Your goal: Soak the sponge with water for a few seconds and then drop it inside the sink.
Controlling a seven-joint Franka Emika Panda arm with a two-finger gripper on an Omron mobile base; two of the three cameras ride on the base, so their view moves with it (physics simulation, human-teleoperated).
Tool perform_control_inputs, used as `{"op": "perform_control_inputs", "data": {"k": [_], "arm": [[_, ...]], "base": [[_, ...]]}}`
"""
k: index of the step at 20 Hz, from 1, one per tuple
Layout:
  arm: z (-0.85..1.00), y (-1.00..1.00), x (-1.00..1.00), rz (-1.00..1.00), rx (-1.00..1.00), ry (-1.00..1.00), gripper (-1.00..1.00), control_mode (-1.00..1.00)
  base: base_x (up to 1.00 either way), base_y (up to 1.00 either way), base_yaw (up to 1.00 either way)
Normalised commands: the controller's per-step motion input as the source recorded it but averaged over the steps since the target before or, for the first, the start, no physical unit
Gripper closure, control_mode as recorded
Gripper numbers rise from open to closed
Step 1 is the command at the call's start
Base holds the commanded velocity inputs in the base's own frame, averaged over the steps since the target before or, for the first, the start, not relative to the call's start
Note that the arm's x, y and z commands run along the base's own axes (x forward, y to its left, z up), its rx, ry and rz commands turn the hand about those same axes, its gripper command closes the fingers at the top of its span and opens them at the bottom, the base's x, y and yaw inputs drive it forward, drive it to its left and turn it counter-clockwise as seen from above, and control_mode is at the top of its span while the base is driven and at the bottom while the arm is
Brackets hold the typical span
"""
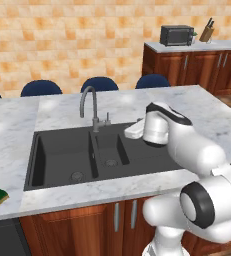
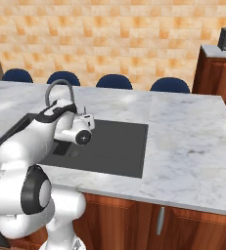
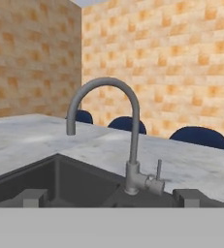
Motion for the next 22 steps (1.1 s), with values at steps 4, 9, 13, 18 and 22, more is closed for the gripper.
{"op": "perform_control_inputs", "data": {"k": [4, 9, 13, 18, 22], "arm": [[0.00, 0.03, 0.20, 0.00, 0.00, 0.00, -1.00, -1.00], [0.00, 0.11, 0.18, 0.00, 0.00, 0.00, -1.00, -1.00], [0.00, 0.02, 0.08, 0.00, 0.00, 0.00, -1.00, -1.00], [0.06, 0.00, 0.13, 0.01, 0.00, 0.00, -1.00, -1.00], [0.14, 0.00, 0.18, 0.02, 0.00, 0.00, -1.00, -1.00]], "base": [[0.00, 0.00, 0.00], [0.00, 0.00, 0.00], [0.00, 0.00, 0.00], [0.00, 0.00, 0.00], [0.00, 0.00, 0.00]]}}
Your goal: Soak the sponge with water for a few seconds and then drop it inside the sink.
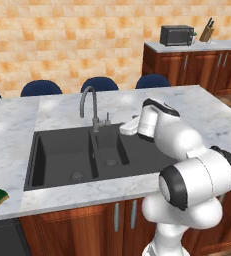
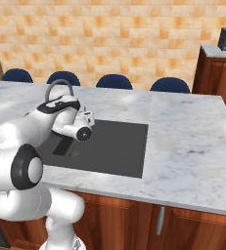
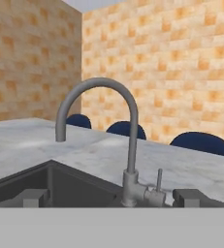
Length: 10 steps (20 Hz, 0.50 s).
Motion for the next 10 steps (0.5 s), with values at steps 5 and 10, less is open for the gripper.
{"op": "perform_control_inputs", "data": {"k": [5, 10], "arm": [[0.00, 0.00, 0.21, 0.02, 0.00, 0.00, -1.00, -1.00], [-0.08, 0.00, 0.37, 0.02, 0.01, 0.00, -1.00, -1.00]], "base": [[0.00, 0.00, 0.00], [0.00, 0.00, 0.00]]}}
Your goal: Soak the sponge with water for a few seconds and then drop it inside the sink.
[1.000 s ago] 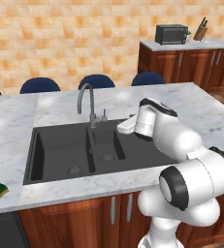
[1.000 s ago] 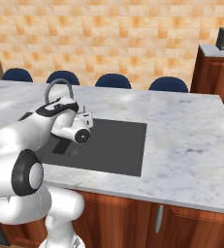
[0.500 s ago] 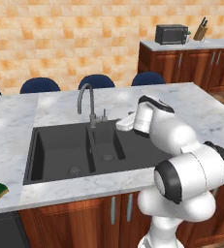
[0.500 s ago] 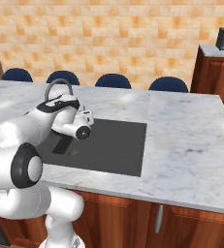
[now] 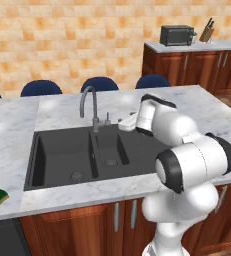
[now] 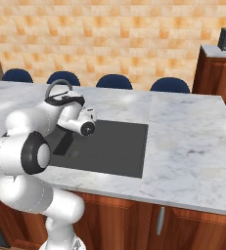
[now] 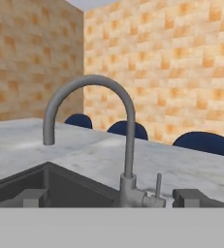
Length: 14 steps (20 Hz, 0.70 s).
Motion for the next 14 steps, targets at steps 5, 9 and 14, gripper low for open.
{"op": "perform_control_inputs", "data": {"k": [5, 9, 14], "arm": [[-0.15, 0.00, 0.41, 0.02, 0.04, 0.00, -1.00, -1.00], [-0.26, 0.00, 0.37, 0.00, 0.06, 0.00, -1.00, -1.00], [-0.33, 0.00, 0.32, 0.00, 0.06, 0.00, -1.00, -1.00]], "base": [[0.00, 0.00, 0.00], [0.00, 0.00, 0.00], [0.00, 0.00, 0.00]]}}
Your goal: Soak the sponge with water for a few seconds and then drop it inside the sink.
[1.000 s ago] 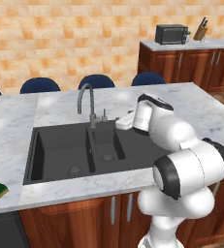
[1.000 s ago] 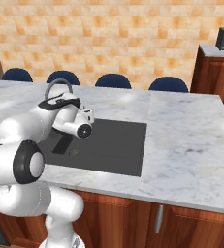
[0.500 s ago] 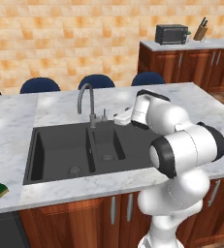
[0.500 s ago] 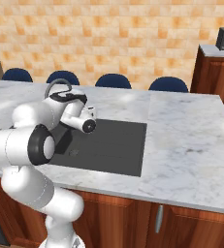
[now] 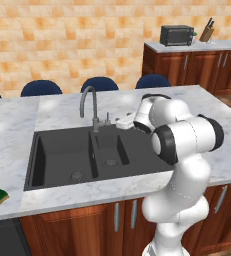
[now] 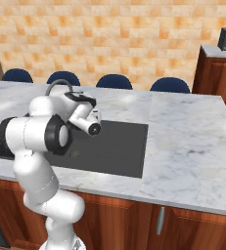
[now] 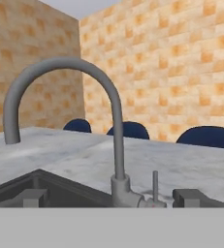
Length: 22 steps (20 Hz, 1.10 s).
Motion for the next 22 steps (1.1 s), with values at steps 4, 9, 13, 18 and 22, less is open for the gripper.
{"op": "perform_control_inputs", "data": {"k": [4, 9, 13, 18, 22], "arm": [[-0.27, 0.00, 0.27, 0.00, 0.05, 0.00, -1.00, -1.00], [-0.12, 0.05, 0.21, 0.01, 0.01, 0.00, -1.00, -1.00], [-0.13, 0.20, 0.28, 0.05, 0.00, 0.03, -1.00, -1.00], [-0.05, 0.12, 0.34, 0.07, 0.00, 0.04, -1.00, -1.00], [-0.06, 0.00, 0.47, 0.02, 0.00, 0.00, -1.00, -1.00]], "base": [[0.00, 0.00, 0.00], [0.00, 0.00, 0.00], [0.00, 0.00, 0.00], [0.00, 0.00, 0.00], [0.00, 0.00, 0.00]]}}
